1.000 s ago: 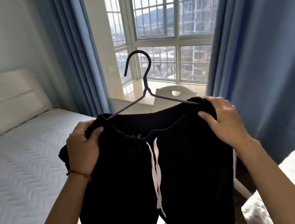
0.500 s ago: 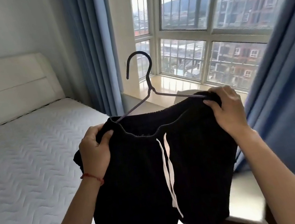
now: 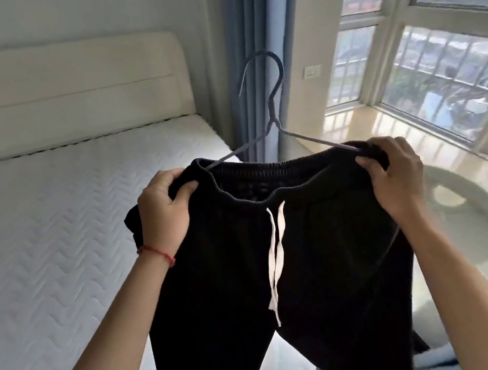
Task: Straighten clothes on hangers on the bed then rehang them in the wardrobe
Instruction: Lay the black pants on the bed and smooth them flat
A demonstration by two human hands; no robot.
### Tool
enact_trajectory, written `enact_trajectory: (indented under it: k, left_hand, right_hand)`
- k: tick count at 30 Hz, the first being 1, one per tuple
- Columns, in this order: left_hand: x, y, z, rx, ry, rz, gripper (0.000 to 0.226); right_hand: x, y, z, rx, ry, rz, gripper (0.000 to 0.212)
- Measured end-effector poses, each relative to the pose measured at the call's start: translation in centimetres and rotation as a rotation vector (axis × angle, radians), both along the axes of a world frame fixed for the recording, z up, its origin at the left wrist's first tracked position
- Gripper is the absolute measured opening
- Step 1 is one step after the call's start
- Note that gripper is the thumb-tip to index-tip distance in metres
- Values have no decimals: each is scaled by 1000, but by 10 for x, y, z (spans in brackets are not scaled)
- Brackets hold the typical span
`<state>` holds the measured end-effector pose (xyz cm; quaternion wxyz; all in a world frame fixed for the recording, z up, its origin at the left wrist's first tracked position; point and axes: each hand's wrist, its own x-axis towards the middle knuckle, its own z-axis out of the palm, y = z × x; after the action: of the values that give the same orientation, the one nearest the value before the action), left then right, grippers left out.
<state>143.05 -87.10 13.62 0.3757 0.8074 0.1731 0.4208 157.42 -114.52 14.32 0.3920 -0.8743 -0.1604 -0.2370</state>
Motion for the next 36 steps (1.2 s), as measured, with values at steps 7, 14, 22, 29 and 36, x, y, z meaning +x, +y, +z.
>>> enact_trajectory:
  k: [7, 14, 22, 29, 36]
  left_hand:
    - [56, 12, -68, -90, 257, 95, 19]
    - [109, 66, -188, -202, 555, 90, 20]
    - [175, 141, -313, -40, 687, 206, 29]
    - [117, 111, -427, -164, 929, 135, 48]
    - [-31, 30, -492, -604, 1064, 324, 47]
  right_hand:
    - [84, 25, -77, -94, 137, 136, 25]
    - [140, 77, -207, -237, 361, 152, 27]
    - [217, 165, -323, -407, 386, 160, 38]
    - [152, 144, -419, -352, 729, 279, 47]
    - [-15, 99, -477, -127, 1258, 200, 9]
